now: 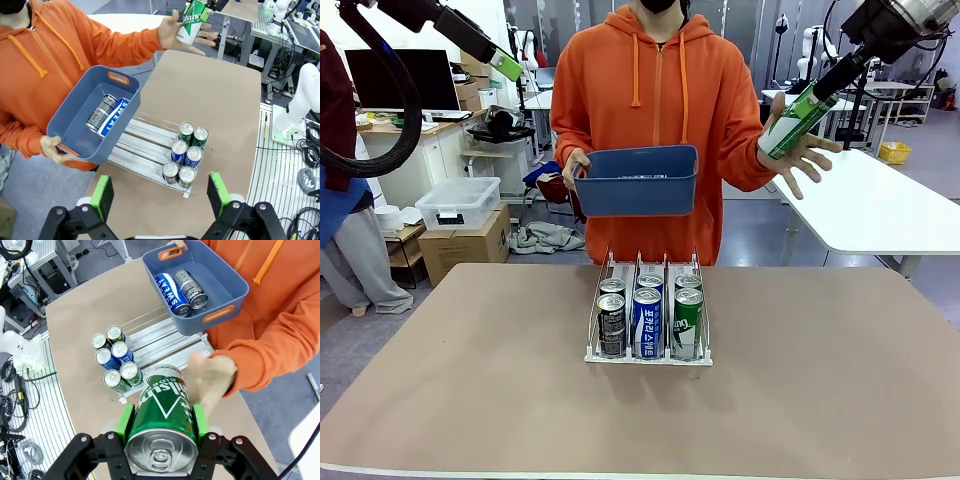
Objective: Fill the beverage cans into the dispenser.
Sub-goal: Place the picked Sprite in the line of the Automatic Can Dispenser with the same cans.
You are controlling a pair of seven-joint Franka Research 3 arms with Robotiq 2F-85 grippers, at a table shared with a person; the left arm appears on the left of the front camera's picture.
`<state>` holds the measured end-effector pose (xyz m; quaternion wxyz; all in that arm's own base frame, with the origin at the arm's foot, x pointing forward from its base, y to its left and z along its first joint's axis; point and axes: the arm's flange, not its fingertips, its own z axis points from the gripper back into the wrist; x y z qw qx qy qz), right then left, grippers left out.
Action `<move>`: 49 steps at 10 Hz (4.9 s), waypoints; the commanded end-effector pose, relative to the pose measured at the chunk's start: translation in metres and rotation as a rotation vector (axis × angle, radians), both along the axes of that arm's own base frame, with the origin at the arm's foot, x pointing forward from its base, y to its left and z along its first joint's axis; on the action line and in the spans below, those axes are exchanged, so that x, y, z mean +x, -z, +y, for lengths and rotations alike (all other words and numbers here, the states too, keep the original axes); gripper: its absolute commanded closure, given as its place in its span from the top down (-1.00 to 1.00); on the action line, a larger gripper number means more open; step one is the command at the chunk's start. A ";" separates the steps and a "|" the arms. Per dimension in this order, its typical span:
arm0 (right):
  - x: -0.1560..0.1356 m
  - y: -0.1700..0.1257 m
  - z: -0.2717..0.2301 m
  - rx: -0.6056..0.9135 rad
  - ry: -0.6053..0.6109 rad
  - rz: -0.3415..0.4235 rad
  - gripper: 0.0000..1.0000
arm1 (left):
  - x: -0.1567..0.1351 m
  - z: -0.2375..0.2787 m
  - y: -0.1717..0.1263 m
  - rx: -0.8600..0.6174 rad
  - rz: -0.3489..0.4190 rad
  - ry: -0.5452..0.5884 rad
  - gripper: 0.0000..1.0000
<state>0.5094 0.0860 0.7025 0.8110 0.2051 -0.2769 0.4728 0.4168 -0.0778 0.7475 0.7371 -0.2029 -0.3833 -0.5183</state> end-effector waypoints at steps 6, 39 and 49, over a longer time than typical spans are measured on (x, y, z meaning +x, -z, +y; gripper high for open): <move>-0.001 -0.001 0.000 -0.001 -0.004 -0.006 -0.24 | -0.001 0.001 0.000 -0.009 0.001 0.005 1.00; -0.161 0.194 0.191 -0.293 0.250 0.262 0.15 | -0.001 0.001 0.000 -0.009 0.001 0.005 1.00; -0.168 0.229 0.215 -0.293 0.263 0.245 0.15 | -0.001 0.001 0.000 -0.009 0.001 0.005 1.00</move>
